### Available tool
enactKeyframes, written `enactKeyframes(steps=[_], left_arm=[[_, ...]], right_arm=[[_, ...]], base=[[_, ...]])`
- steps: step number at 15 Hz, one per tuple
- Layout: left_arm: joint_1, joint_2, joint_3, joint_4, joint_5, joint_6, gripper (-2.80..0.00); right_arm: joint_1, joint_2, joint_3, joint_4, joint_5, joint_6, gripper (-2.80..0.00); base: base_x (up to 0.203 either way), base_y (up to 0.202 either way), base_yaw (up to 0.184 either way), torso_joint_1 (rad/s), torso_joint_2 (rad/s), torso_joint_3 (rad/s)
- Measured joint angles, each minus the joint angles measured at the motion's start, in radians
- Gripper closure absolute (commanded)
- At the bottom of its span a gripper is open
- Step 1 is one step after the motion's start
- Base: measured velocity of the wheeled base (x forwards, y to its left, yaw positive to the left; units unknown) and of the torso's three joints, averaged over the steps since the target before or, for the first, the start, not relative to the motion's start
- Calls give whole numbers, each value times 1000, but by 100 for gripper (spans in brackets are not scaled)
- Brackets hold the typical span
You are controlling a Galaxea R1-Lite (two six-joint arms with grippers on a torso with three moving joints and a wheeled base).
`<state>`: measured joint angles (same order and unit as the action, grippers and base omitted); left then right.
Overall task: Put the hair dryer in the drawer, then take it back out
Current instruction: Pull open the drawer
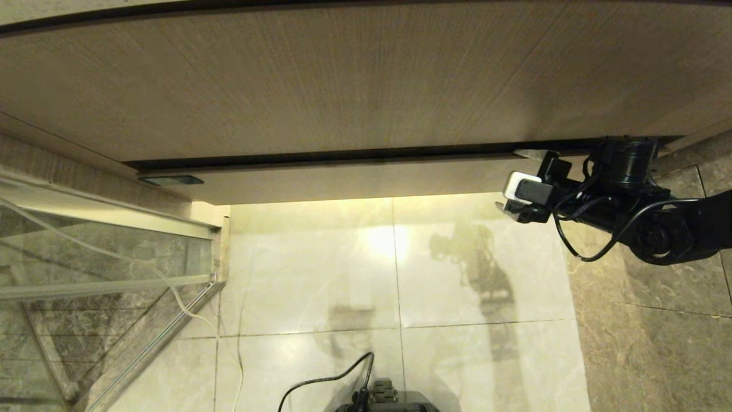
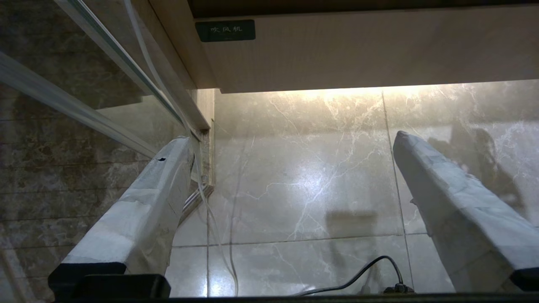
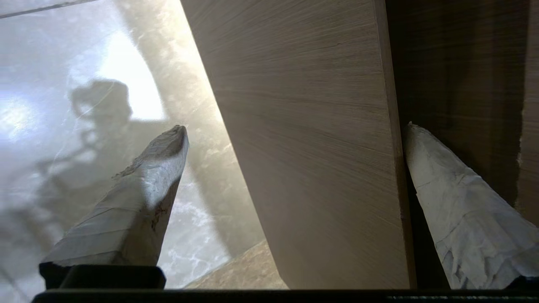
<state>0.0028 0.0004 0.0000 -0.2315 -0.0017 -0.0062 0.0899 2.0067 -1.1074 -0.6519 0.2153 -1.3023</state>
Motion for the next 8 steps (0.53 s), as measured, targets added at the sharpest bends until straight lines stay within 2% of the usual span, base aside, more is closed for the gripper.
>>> enactKeyframes(steps=[8], left_arm=[[1, 0, 0, -1, 0, 0, -280]], right_arm=[[-3, -5, 8, 95, -3, 2, -280]], base=[[0, 0, 0, 0, 0, 0]])
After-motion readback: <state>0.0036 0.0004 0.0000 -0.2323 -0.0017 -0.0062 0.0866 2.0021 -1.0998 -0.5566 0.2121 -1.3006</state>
